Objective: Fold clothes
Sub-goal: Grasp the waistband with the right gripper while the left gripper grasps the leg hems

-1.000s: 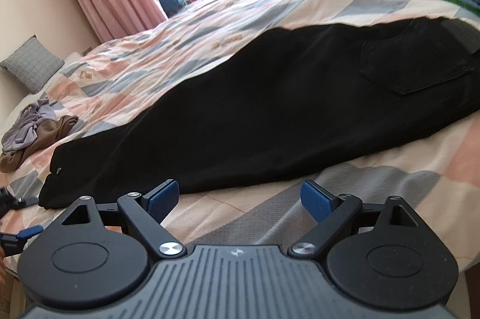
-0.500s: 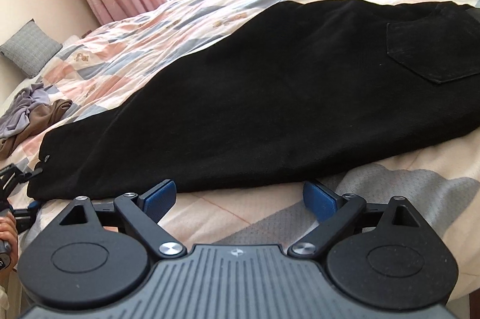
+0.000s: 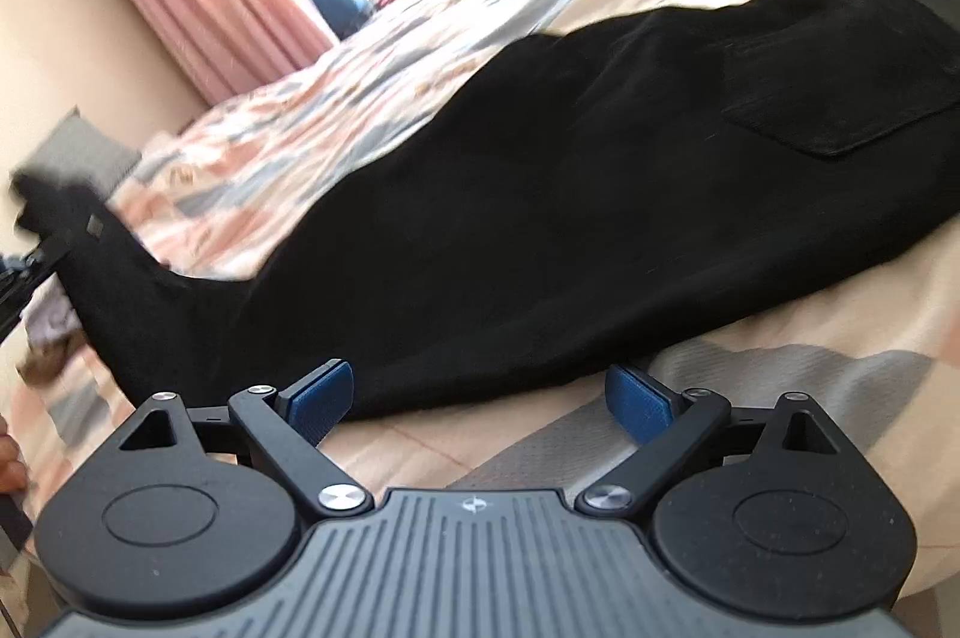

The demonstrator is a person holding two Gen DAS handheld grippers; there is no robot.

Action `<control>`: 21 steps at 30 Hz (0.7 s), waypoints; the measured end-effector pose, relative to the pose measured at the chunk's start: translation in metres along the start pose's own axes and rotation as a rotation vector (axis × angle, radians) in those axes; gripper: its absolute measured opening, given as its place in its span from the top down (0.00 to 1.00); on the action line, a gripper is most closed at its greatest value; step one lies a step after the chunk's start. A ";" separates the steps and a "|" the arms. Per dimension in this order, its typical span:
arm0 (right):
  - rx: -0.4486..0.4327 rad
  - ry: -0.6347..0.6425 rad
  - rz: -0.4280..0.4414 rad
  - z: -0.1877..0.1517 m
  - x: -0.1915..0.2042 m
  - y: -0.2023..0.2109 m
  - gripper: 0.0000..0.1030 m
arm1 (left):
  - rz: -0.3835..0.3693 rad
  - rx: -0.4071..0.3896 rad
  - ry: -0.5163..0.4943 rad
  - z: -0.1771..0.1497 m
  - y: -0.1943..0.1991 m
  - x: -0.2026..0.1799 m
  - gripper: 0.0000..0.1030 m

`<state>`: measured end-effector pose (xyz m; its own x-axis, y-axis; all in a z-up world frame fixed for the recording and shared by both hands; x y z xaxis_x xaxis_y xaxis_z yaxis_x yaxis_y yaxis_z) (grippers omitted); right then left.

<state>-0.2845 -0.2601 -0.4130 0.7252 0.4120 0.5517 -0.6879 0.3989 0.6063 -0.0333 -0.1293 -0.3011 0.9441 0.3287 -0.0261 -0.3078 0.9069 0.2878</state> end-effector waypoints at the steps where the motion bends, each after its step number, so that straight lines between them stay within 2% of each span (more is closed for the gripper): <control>1: -0.021 -0.012 -0.001 0.003 -0.004 0.006 0.09 | -0.054 0.019 -0.069 -0.008 -0.009 -0.027 0.93; 4: -0.087 -0.062 -0.015 0.012 -0.021 0.024 0.09 | -0.214 0.107 -0.264 -0.041 -0.038 -0.106 0.92; 6: -0.117 -0.115 -0.014 0.019 -0.037 0.033 0.09 | -0.298 0.207 -0.349 -0.075 -0.060 -0.141 0.91; 8: -0.129 -0.187 0.016 0.025 -0.052 0.039 0.12 | -0.283 0.286 -0.419 -0.106 -0.076 -0.158 0.90; 11: -0.119 -0.302 0.157 0.036 -0.069 0.038 0.20 | -0.283 0.271 -0.390 -0.113 -0.069 -0.147 0.86; 14: -0.043 -0.416 0.298 0.048 -0.076 0.011 0.26 | -0.282 0.274 -0.337 -0.105 -0.058 -0.134 0.79; 16: 0.039 -0.455 0.360 0.057 -0.072 -0.015 0.26 | -0.269 0.271 -0.327 -0.101 -0.050 -0.128 0.78; 17: 0.076 -0.463 0.354 0.062 -0.069 -0.028 0.26 | -0.260 0.265 -0.318 -0.097 -0.048 -0.126 0.79; 19: 0.178 -0.434 0.259 0.070 -0.061 -0.052 0.26 | -0.255 0.254 -0.266 -0.088 -0.046 -0.118 0.79; 21: 0.242 -0.389 0.215 0.076 -0.052 -0.069 0.25 | -0.245 0.238 -0.202 -0.079 -0.042 -0.105 0.78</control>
<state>-0.2721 -0.3713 -0.4399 0.5571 0.1100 0.8231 -0.8296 0.1185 0.5457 -0.1287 -0.1808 -0.3858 0.9977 0.0300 0.0608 -0.0569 0.8577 0.5110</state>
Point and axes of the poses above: each gripper's, at about its wrist camera, not at the fingertips, and y roughly against the way its jaws point, x to its left, z to its top, the point moved 3 cm from there along -y, roughly the way its jaws point, and after that the axes turned 4 degrees about -y, right-handed, at the moved point
